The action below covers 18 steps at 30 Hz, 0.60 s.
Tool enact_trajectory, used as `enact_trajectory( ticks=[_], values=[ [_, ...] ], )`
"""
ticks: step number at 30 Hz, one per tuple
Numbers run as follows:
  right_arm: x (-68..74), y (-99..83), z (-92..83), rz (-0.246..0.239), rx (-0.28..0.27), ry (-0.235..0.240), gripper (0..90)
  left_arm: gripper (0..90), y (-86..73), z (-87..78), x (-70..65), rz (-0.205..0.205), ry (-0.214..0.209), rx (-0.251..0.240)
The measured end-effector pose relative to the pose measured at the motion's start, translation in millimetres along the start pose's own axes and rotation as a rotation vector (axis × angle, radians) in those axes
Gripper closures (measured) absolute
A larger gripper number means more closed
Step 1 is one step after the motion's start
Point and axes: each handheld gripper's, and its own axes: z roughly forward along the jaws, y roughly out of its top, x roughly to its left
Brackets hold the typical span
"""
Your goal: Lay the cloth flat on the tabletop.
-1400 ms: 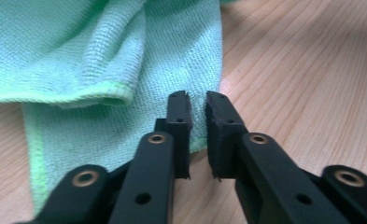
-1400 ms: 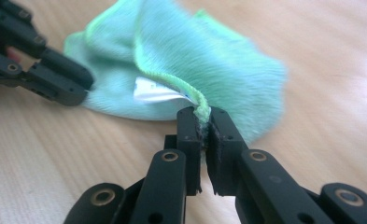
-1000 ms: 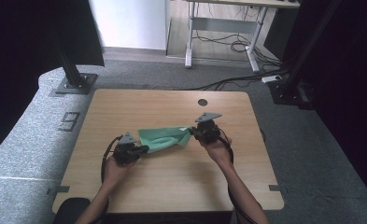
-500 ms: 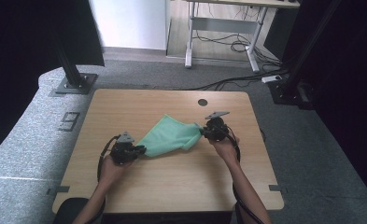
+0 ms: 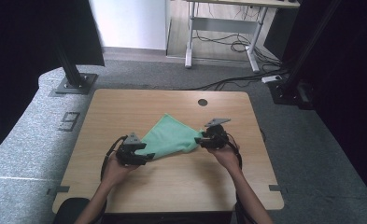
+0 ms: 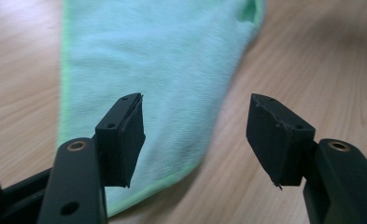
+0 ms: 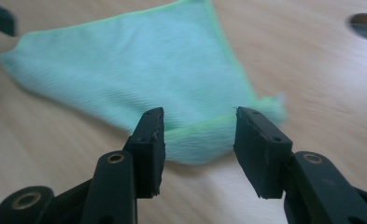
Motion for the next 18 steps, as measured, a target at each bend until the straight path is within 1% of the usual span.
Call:
enact_trajectory(
  ticks=[2, 5, 8, 10, 11, 12, 13, 14, 15, 16, 17, 18],
  values=[
    [10.8, -2.0, 6.5, -0.018, 0.001, 0.032, 52.0, 36.7, -1.2, 4.7, -1.2, 0.005, 0.009, 0.024],
    [25.1, -3.7, 18.0, -0.045, 0.012, 0.059, 51.7, 36.2, -4.4, 10.7, 0.7, 0.011, 0.031, 0.047],
    [33.1, -7.1, 32.0, -0.075, 0.042, 0.061, 51.1, 37.3, -7.8, 16.7, 3.3, 0.018, 0.057, 0.075],
    [34.1, -12.0, 41.5, -0.082, 0.071, 0.053, 52.0, 41.3, -9.9, 21.1, 4.5, 0.024, 0.066, 0.094],
    [34.1, -15.0, 45.5, -0.088, 0.089, 0.041, 53.3, 43.5, -10.5, 23.4, 4.8, 0.025, 0.076, 0.106],
    [33.8, -18.2, 49.0, -0.100, 0.102, 0.028, 55.7, 47.1, -10.9, 25.5, 5.4, 0.027, 0.079, 0.116],
    [33.4, -21.1, 51.7, -0.111, 0.113, 0.016, 59.8, 55.2, -11.3, 27.2, 6.0, 0.029, 0.070, 0.121],
    [33.0, -23.9, 53.9, -0.125, 0.123, 0.000, 65.9, 63.1, -11.3, 28.3, 6.1, 0.030, 0.072, 0.119],
    [32.3, -26.3, 54.8, -0.136, 0.129, -0.011, 73.9, 70.2, -10.5, 28.1, 6.0, 0.026, 0.072, 0.114],
    [31.4, -27.4, 53.8, -0.122, 0.126, 0.003, 79.9, 79.3, -8.8, 26.6, 6.4, 0.022, 0.062, 0.109],
    [30.7, -28.0, 52.5, -0.124, 0.129, 0.002, 83.7, 82.3, -6.4, 23.4, 6.3, 0.021, 0.054, 0.093],
    [30.6, -27.5, 49.3, -0.137, 0.127, -0.011, 85.2, 83.4, -3.4, 18.6, 5.8, 0.023, 0.054, 0.073]
  ],
)
